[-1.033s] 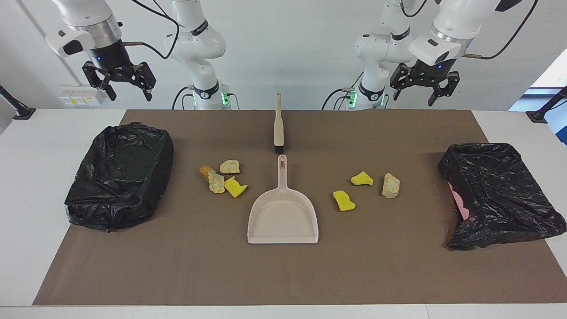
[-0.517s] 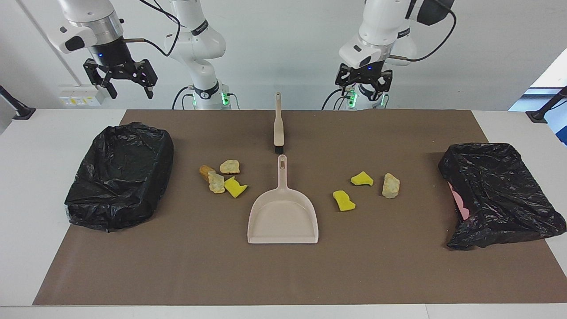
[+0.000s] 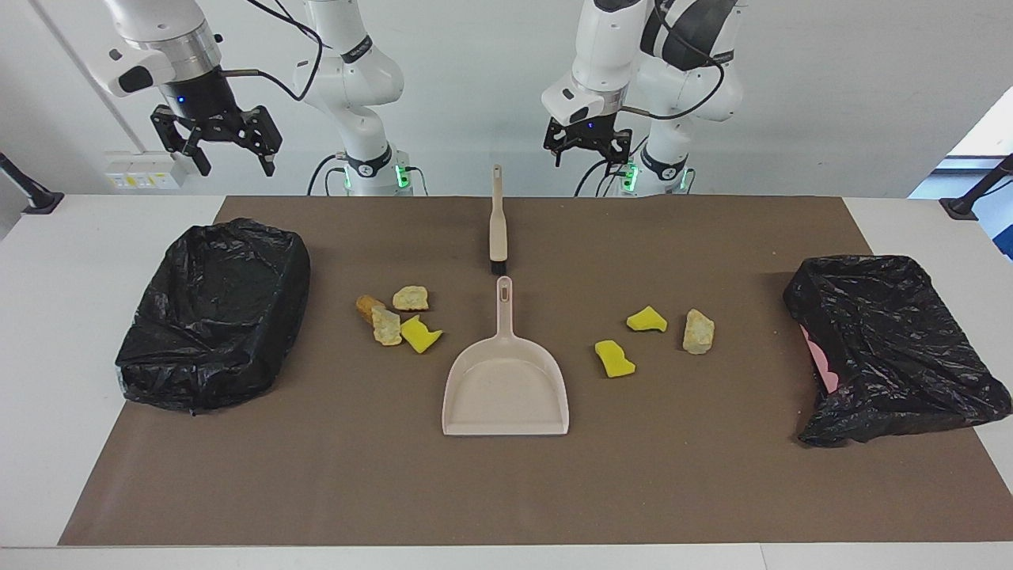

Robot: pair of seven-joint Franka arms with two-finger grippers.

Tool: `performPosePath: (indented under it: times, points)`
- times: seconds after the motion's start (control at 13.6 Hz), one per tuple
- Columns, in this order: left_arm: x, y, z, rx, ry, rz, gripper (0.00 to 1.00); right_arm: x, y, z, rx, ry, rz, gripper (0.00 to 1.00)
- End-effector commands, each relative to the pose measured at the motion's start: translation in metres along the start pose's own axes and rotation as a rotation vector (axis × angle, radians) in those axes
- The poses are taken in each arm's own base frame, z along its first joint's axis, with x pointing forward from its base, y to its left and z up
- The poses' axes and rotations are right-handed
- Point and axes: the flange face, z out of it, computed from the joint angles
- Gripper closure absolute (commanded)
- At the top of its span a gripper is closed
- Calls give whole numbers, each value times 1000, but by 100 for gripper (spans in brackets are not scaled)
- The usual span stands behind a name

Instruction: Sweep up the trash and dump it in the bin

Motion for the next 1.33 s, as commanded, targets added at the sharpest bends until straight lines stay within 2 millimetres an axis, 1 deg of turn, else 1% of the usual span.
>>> performPosePath:
  times: [0.0,0.07,0.15,0.22,0.3,0.37,0.52,0.59,0.66,0.81,0.89,0.96,1.11,1.18,1.25]
  points:
    - [-21,33,33,-18,19,-19,0,-12,3,3,-1,-17,-10,0]
    - [-25,42,48,-21,27,-40,0,-13,3,4,-1,-22,-10,0]
    - [-32,56,58,-23,35,-38,0,-13,3,3,-1,-20,-10,0]
    - [-35,69,70,-16,28,-37,0,-13,4,3,-1,-20,-9,0]
    - [-33,84,90,0,10,-50,0,-14,5,7,0,-33,-7,0]
    - [-37,109,109,1,15,-63,0,-15,5,9,0,-39,-4,0]
    - [-40,136,143,2,22,-95,0,-18,6,9,1,-47,-3,0]
    - [-41,143,154,7,19,-92,0,-18,6,10,1,-50,-1,0]
    - [-40,143,158,6,22,-105,0,-18,5,12,1,-54,4,0]
    - [-51,152,176,7,26,-88,0,-19,1,12,2,-56,24,0]
    - [-54,153,182,7,28,-84,0,-20,-1,14,4,-58,57,0]
    - [-60,161,198,29,9,-82,0,-21,-3,14,6,-62,97,0]
    - [-76,178,222,63,-14,-87,0,-22,-3,14,6,-63,96,0]
    - [-79,183,233,73,-20,-86,0,-23,-3,14,7,-63,94,0]
    - [-81,187,235,55,-19,-107,0,-23,-3,16,7,-66,94,0]
